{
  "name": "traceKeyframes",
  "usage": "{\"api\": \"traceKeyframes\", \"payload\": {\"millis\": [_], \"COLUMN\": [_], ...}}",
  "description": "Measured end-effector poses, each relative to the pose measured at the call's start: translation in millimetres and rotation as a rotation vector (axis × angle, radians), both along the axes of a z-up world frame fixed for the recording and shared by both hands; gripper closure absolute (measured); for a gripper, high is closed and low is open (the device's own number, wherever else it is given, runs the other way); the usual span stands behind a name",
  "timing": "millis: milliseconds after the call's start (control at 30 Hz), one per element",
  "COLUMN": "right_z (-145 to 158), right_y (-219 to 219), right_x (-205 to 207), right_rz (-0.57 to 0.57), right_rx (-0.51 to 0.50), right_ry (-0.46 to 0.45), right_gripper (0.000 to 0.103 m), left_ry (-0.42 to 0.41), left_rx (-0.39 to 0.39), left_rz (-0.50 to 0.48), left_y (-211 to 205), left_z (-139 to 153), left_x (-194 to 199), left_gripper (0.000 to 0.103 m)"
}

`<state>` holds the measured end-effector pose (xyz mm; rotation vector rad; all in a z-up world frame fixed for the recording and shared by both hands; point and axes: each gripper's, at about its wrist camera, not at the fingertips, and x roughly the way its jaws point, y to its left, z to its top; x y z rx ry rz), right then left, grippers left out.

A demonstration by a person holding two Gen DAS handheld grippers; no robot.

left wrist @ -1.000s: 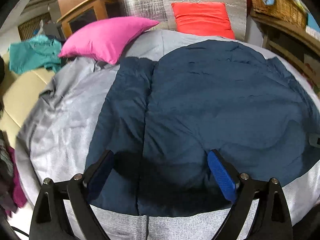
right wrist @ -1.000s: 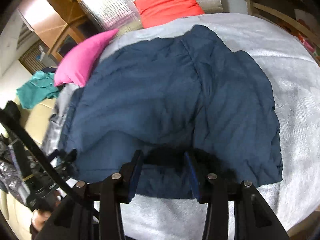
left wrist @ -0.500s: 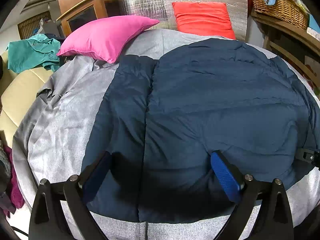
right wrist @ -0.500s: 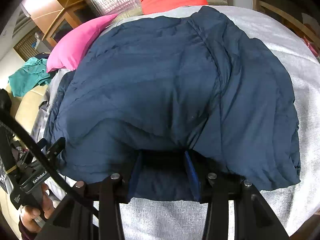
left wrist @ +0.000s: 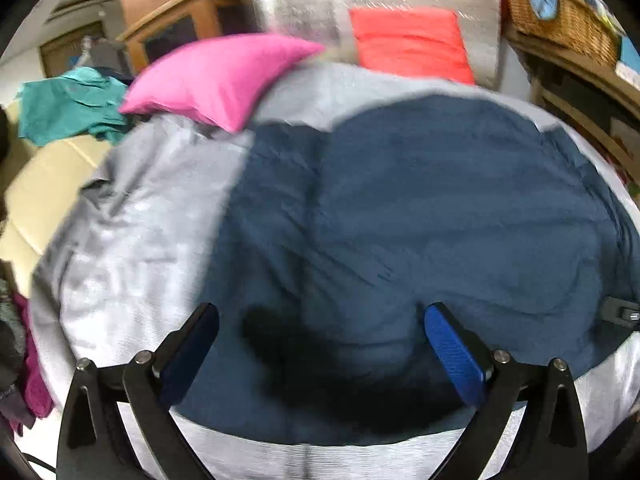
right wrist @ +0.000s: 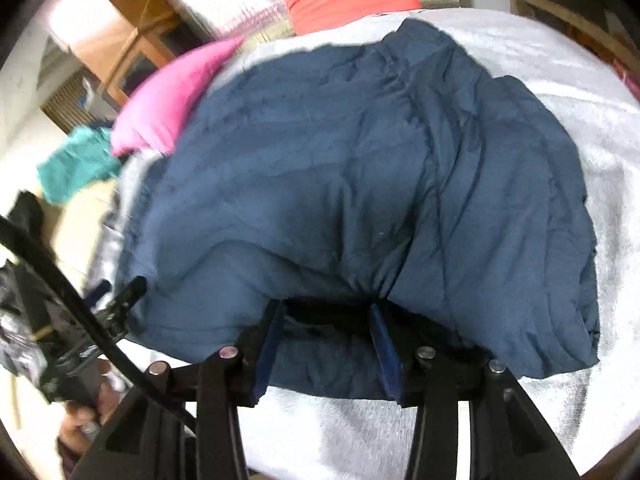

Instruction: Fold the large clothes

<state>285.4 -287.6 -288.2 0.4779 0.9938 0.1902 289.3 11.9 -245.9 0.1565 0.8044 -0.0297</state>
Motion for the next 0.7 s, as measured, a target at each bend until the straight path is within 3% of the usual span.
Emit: {"api": "traceKeyframes", "payload": {"millis": [200, 367, 500, 567, 633, 667, 700], "right_z": [32, 12, -9, -17, -24, -23, -23], "right_y": [-65, -130, -132, -122, -113, -111, -109], "right_x": [-30, -33, -19, -14, -9, -9, -11], "right_rz": [-0.178, -0.369, -0.373, -0.366, -0.354, -0.351, -0.340], "right_rx": [-0.013, 0.094, 0.200, 0.172, 0.181, 0.173, 0.155], "right_ry": [-0.153, -0.071, 0.017, 0.037, 0.057, 0.044, 0.036], "right_gripper": [0.054, 0.051, 0.038, 0.034, 0.034, 0.038, 0.048], "left_ry": [-0.011, 0.093, 0.196, 0.262, 0.295, 0.298, 0.298], "left_rx": [-0.063, -0.174, -0.382, -0.480, -0.539, -0.565, -0.599], "left_rz": [0.185, 0.302, 0.253, 0.224, 0.224, 0.227, 0.218], "left_y": [68, 115, 126, 124, 121, 122, 122], "left_z": [13, -4, -23, -37, -47, -50, -52], "left_x": [14, 33, 41, 47, 51, 52, 52], "left_gripper": [0.001, 0.001, 0.001, 0.001, 0.001, 0.006, 0.011]}}
